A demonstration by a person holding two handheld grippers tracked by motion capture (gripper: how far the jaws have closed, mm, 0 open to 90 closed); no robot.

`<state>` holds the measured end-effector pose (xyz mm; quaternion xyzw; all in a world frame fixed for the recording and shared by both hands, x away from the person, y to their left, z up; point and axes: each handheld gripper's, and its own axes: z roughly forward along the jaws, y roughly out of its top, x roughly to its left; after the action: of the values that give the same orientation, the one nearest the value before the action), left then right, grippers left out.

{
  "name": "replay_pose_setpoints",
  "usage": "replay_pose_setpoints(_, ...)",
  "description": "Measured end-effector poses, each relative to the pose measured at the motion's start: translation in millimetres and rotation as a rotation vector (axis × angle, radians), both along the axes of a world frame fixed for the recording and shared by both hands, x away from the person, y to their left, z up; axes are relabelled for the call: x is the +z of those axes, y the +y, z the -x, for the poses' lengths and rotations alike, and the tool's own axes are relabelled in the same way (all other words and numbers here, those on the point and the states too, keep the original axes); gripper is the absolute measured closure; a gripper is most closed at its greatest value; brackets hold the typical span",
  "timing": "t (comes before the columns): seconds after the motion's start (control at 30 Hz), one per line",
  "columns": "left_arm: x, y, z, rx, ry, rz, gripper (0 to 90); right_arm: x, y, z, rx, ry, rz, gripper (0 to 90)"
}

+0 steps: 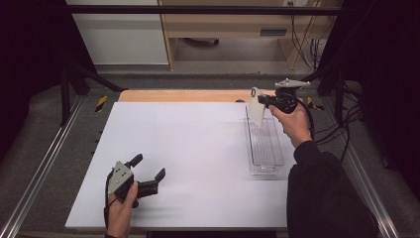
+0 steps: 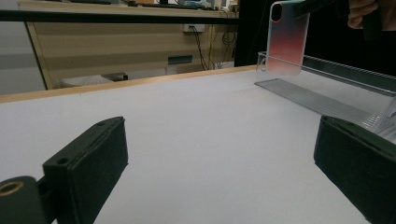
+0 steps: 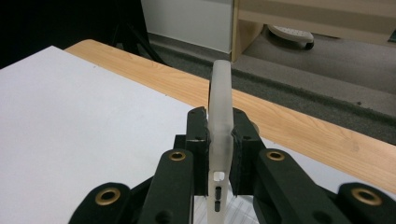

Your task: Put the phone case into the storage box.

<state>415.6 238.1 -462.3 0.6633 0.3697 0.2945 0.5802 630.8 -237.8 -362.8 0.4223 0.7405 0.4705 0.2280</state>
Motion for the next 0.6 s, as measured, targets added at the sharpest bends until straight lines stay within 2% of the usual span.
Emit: replay_pose_setpoints(0.6, -0.1, -1.0, 0.0, -0.008, 0.004, 0.005, 2.4, -11.7, 7.7, -8.2, 0.004, 0.018, 0.011, 80.9)
